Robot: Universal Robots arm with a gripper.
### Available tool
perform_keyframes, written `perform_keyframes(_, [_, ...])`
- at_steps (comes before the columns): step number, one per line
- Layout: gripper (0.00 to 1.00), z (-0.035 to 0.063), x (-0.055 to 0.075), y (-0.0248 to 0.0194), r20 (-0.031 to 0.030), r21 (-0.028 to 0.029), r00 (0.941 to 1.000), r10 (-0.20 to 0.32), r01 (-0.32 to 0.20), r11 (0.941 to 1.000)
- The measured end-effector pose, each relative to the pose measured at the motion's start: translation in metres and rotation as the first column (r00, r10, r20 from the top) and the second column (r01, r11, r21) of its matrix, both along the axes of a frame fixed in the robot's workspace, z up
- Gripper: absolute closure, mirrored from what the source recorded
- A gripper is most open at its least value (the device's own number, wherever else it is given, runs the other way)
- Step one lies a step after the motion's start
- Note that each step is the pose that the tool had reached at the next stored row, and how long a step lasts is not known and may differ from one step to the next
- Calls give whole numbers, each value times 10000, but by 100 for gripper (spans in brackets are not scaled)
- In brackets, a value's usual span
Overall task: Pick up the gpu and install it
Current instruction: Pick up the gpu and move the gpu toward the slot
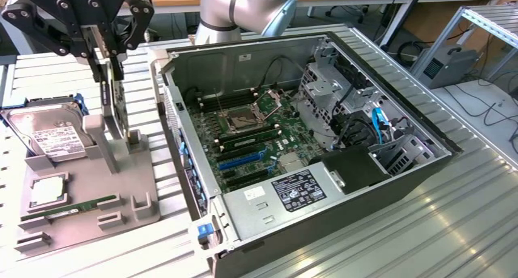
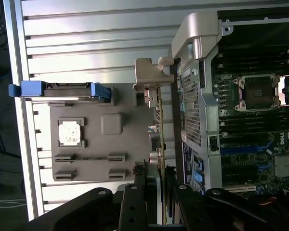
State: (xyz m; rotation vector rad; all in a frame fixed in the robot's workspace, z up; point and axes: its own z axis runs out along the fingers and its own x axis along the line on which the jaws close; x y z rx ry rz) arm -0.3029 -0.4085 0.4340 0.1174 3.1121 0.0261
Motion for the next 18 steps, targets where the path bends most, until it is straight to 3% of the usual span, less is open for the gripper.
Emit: perform_keyframes(18, [73, 114, 1, 0, -1, -1, 10000, 0, 0, 10000])
